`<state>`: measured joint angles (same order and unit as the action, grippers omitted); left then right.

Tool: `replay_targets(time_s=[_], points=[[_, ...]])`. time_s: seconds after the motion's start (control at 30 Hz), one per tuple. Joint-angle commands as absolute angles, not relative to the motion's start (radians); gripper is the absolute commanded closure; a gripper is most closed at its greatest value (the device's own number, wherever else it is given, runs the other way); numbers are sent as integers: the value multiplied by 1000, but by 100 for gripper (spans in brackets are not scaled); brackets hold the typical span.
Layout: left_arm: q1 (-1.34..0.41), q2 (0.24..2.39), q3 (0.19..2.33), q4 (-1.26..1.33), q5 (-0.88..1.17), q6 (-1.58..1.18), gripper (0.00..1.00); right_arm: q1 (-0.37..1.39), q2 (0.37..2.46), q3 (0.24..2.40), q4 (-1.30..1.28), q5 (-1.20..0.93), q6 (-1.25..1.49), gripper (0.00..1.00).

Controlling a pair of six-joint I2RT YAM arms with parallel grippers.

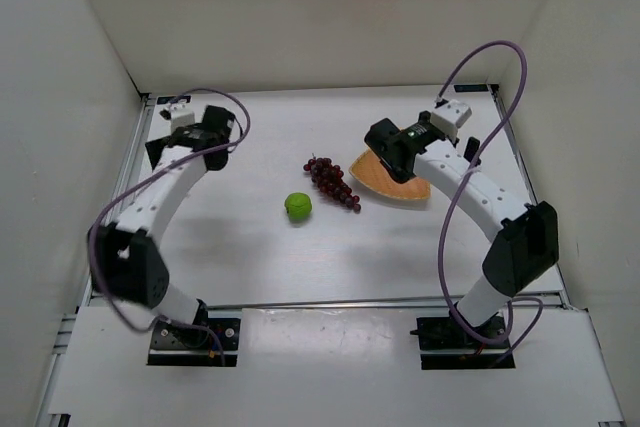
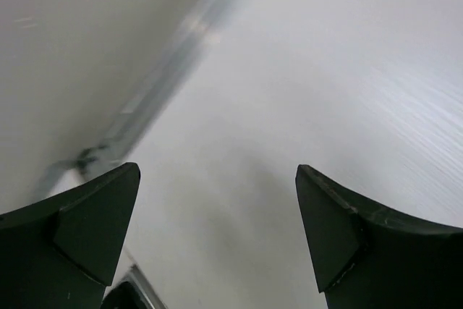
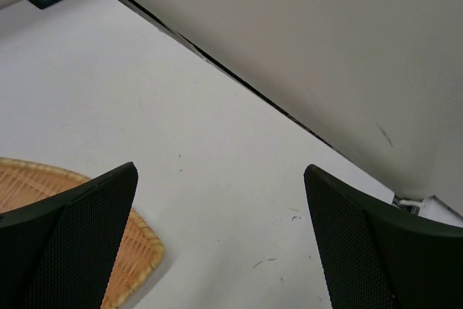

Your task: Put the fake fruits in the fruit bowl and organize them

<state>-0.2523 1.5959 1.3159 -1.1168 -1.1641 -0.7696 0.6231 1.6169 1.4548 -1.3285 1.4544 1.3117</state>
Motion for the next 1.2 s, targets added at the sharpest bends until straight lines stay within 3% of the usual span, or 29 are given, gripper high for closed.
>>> replay_targets(time_s=[0.0, 0.07, 0.1, 0.13, 0.17, 0.27, 0.4, 0.6, 0.87, 1.17], points=[[-203, 1321, 1400, -822, -391, -145, 1, 643, 1628, 1560, -1434, 1522, 1094, 0], [-234, 1264, 1509, -871, -123, 2, 1, 643, 1562, 1486, -983, 1418, 577, 0], [-251, 1264, 1540, -900, -68, 56, 1, 631, 1408, 1383, -725, 960, 258, 2], [-267, 1241, 1555, -922, -16, 121, 1, 620, 1334, 1305, -593, 701, 80, 0], [-293, 1227, 1555, -939, 73, 261, 1, 603, 1275, 1243, -428, 561, 100, 0], [-355, 1149, 1453, -1020, 158, 600, 1, 542, 1232, 1245, -412, 352, 120, 0], [-413, 1045, 1330, -853, -191, 480, 1, 560, 1423, 1423, -588, 85, -4, 0], [-404, 1020, 1221, -788, -403, 349, 1, 704, 1647, 1551, -654, -25, -57, 0], [-334, 973, 1049, -798, -334, 227, 1, 813, 1987, 1811, -663, -93, 84, 0], [-316, 973, 959, -798, -304, 218, 1, 854, 2155, 1859, -681, -45, 259, 0]])
